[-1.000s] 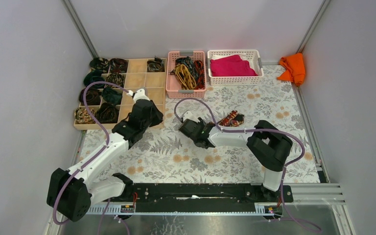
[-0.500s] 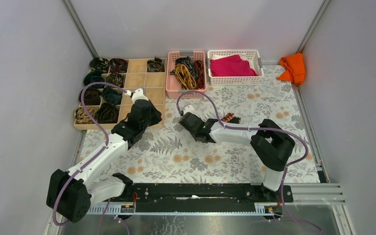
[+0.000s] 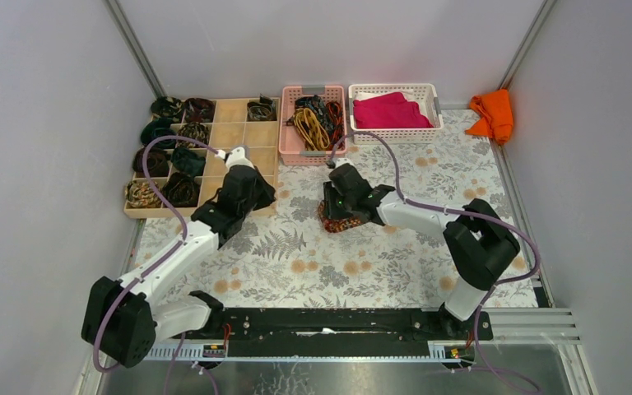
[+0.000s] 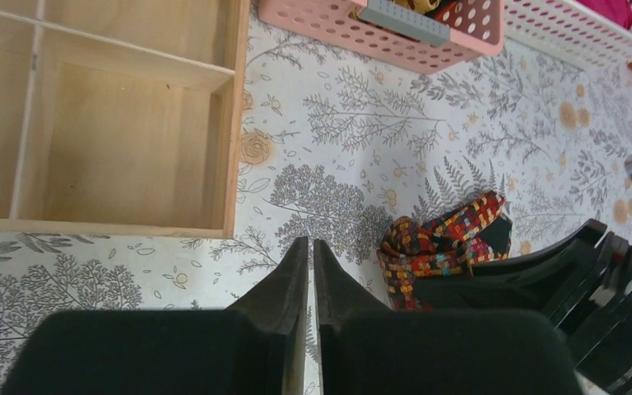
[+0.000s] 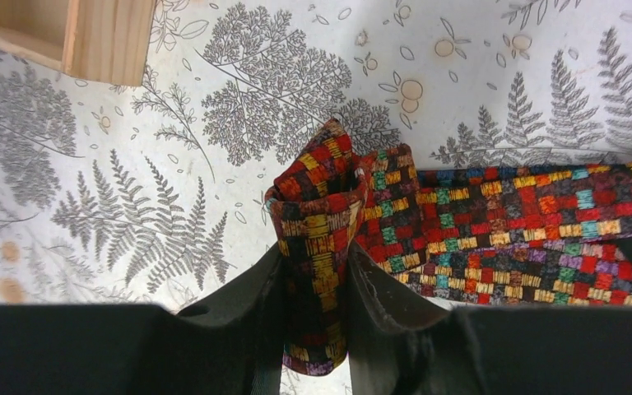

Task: Roll the ties
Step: Roll the tie at the center of the board.

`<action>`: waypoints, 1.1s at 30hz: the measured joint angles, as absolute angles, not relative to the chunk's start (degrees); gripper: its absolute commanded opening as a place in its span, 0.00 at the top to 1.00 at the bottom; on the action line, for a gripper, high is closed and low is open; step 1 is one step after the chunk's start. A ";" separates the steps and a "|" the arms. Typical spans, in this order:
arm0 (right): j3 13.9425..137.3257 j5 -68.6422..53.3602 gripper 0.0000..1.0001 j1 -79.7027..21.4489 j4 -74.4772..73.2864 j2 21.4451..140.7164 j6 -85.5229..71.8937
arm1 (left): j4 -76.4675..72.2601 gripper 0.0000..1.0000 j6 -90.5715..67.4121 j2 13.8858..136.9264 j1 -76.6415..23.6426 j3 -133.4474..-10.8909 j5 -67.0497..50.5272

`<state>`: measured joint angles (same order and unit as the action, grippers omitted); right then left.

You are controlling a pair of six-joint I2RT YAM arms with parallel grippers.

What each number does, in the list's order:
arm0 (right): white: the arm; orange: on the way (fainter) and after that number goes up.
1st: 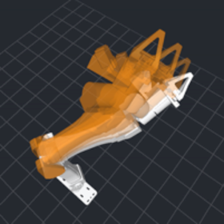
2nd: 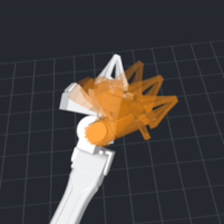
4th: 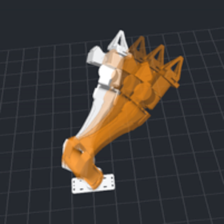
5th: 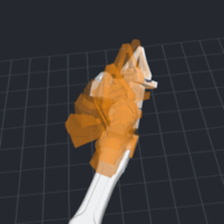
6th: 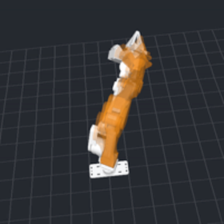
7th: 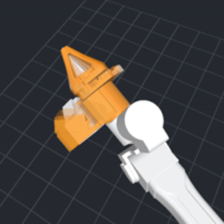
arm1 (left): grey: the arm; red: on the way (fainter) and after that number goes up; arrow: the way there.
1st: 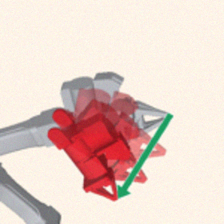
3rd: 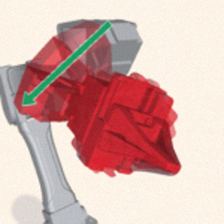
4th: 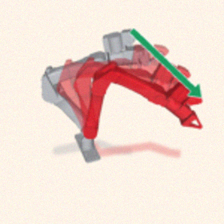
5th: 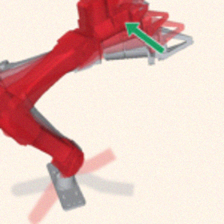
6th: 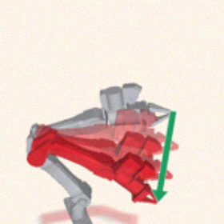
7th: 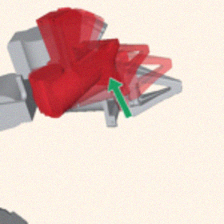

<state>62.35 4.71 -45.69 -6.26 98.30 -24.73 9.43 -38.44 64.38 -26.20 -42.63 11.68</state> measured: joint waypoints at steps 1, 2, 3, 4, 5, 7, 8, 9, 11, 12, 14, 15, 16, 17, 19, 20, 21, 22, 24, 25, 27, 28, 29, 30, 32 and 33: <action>61.39 2.96 0.67 -44.62 -5.26 98.00 -25.76 | 9.08 0.90 -38.39 65.12 -26.20 -42.68 11.09; 60.16 1.15 0.67 -43.62 -3.86 97.65 -26.85 | 8.91 0.90 -38.33 65.82 -26.20 -42.74 10.55; 59.05 -0.34 0.67 -42.78 -2.70 97.32 -27.68 | 8.71 0.90 -38.24 66.50 -26.20 -42.85 10.02; 57.56 -2.02 0.67 -41.78 -1.21 96.90 -28.84 | 8.62 0.90 -38.19 67.16 -26.20 -43.07 9.39; 56.27 -3.40 0.67 -40.91 0.01 96.55 -29.87 | 8.45 0.90 -38.09 67.90 -26.20 -43.35 8.78; 53.89 -6.28 0.67 -39.11 2.26 95.85 -31.68 | 7.70 0.90 -38.02 68.95 -26.20 -43.72 7.66; 52.71 -7.88 0.67 -37.98 3.36 95.53 -32.71 | 7.07 0.90 -38.00 69.69 -26.20 -44.07 6.81; 51.75 -9.30 0.67 -36.91 4.36 95.31 -33.52 | 6.28 0.90 -38.00 70.32 -26.20 -44.34 6.09; 50.09 -11.68 0.67 -35.03 6.39 94.98 -34.92 | 4.91 0.91 -38.00 71.40 -26.20 -44.69 4.64; 49.10 -12.97 0.67 -33.98 7.64 94.85 -35.73 | 3.92 0.91 -38.00 72.10 -26.20 -44.95 3.77; 47.24 -15.05 0.67 -32.27 9.85 94.43 -36.88 | 1.87 0.91 -38.00 73.43 -26.22 -45.21 1.87; 46.44 -16.03 0.68 -31.48 10.63 94.15 -37.36 | 1.17 0.91 -38.00 73.84 -26.30 -45.23 1.28; 45.41 -17.26 0.68 -30.50 11.55 93.71 -37.87 | 0.34 0.90 -37.98 74.37 -26.59 -45.28 0.49; 44.80 -18.02 0.68 -29.69 11.88 93.34 -38.13 | -0.45 0.90 -37.91 74.83 -26.92 -45.32 0.05; 44.01 -19.70 0.68 -27.86 12.40 92.77 -38.50 | -1.26 0.91 -37.60 75.96 -27.81 -45.93 -0.47; 43.83 -20.47 0.68 -26.96 12.60 92.66 -38.52 | -1.80 0.91 -37.43 76.66 -28.45 -46.37 -0.69; 43.68 -20.99 0.68 -26.17 12.80 92.58 -38.52 | -2.22 0.91 -37.23 77.38 -29.28 -46.98 -0.89; 43.40 -21.71 0.69 -25.36 13.15 92.49 -38.52 | -2.92 0.91 -36.93 78.17 -30.17 -47.59 -0.99; 42.28 -23.42 0.69 -23.73 14.22 92.14 -38.79 | -3.99 0.91 -36.27 80.12 -32.42 -49.34 -1.21; 41.58 -24.27 0.69 -22.87 14.85 92.01 -38.96 | -4.67 0.91 -35.97 81.12 -33.54 -50.30 -1.26; 40.32 -26.39 0.69 -21.10 16.19 91.96 -39.55 | -6.59 0.91 -35.29 83.35 -35.64 -51.90 -1.37; 39.72 -27.31 0.69 -20.36 16.82 91.96 -39.75 | -7.35 0.91 -35.05 84.36 -36.34 -52.47 -1.39; 38.98 -28.47 0.70 -19.51 17.80 91.96 -40.12 | -8.12 0.91 -34.85 85.54 -37.04 -53.12 -1.58; 38.41 -29.30 0.70 -18.90 18.61 91.96 -40.45 | -8.64 0.91 -34.74 86.78 -37.56 -53.78 -1.83; 36.71 -31.64 0.70 -17.23 20.99 91.96 -41.34 | -10.02 0.92 -34.54 89.56 -38.00 -54.92 -2.42; 35.99 -32.73 0.70 -16.53 22.11 91.96 -41.89 | -10.59 0.92 -34.39 91.13 -38.09 -55.44 -2.55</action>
